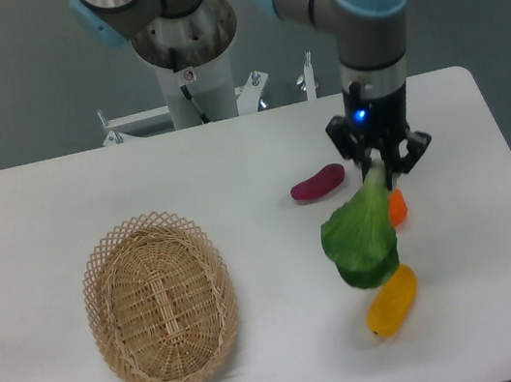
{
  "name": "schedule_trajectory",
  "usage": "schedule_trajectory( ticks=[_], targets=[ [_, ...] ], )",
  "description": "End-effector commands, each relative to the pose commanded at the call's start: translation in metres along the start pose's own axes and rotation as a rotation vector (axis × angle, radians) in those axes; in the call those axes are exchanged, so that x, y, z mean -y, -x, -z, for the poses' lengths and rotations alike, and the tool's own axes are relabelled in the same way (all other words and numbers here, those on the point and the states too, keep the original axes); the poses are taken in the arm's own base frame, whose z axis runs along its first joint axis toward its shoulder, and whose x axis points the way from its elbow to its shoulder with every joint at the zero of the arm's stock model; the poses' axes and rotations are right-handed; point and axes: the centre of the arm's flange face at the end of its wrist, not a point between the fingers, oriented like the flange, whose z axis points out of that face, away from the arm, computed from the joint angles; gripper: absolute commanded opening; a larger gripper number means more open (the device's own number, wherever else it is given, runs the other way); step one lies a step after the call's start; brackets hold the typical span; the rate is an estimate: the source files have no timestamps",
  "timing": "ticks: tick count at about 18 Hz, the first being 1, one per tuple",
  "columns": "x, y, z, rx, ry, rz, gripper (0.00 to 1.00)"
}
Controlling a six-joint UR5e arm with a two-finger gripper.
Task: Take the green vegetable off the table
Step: 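Lift the grasped bok choy up off the table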
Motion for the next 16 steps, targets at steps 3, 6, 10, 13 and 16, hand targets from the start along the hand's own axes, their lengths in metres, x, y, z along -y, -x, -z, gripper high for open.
schedule_trajectory(
  ticks=[3,6,10,13,16],
  targets=[
    [0.0001,0.0,0.0,0.0,-0.002,-0.002,0.26],
    [0.0002,0.0001,0.0002,0.001,-0.002,-0.002,0.26],
    [0.0004,0.0003,0.0003,0.003,-0.003,0.0,0.26],
    [0.0002,-0.0002,-0.0004,0.001,-0.003,0.004,0.26],
    [0.0014,0.0002,0.0006,0.005,-0.006,0.007,0.26]
  ],
)
